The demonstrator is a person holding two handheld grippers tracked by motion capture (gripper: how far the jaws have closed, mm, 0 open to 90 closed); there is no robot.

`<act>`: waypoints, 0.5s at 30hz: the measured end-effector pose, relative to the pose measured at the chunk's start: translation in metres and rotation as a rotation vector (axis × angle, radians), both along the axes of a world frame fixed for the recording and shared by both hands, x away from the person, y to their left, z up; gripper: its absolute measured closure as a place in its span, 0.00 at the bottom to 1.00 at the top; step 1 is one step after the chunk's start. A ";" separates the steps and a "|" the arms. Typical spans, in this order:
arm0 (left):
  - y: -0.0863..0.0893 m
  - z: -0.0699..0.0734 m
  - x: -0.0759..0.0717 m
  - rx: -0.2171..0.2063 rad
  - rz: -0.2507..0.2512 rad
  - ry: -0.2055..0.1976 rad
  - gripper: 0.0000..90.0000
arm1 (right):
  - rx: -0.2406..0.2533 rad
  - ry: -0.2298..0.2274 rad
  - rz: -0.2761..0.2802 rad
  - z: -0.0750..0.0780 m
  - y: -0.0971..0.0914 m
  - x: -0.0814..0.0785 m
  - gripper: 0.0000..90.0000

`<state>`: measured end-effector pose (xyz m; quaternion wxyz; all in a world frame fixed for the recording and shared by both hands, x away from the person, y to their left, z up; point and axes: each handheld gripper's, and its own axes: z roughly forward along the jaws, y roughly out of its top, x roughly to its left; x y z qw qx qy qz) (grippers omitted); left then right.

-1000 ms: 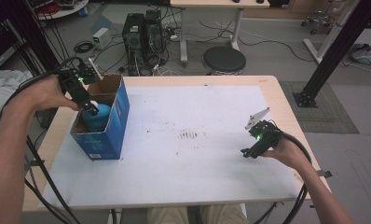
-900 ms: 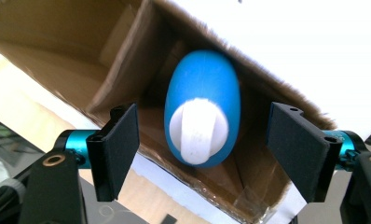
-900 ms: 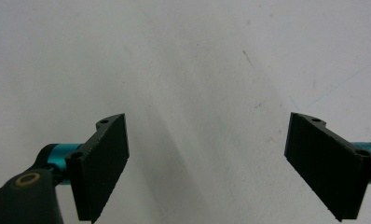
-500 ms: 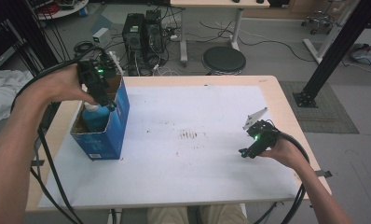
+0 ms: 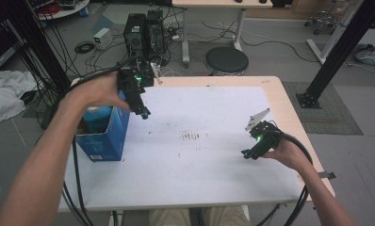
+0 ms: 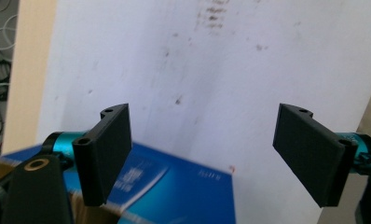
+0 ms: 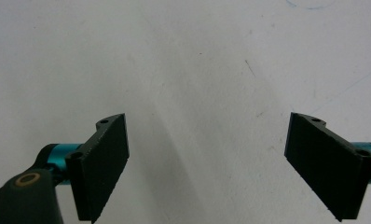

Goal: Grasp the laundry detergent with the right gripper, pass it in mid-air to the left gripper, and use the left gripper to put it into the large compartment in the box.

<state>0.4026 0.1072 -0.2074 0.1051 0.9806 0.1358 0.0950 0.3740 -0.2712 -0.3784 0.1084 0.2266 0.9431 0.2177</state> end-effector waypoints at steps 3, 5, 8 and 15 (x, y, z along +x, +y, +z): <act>-0.019 -0.015 0.000 -0.007 -0.030 0.024 0.18 | 0.001 -0.003 0.003 0.002 0.002 0.001 0.14; -0.031 -0.025 0.001 -0.008 -0.050 0.038 0.18 | -0.002 -0.008 0.004 0.004 0.003 0.001 0.14; -0.045 -0.041 0.002 -0.017 -0.073 0.063 0.18 | -0.002 -0.014 0.006 0.007 0.005 0.001 0.14; -0.068 -0.077 0.004 0.035 -0.088 0.068 0.18 | -0.007 -0.027 0.002 0.014 0.004 0.003 0.14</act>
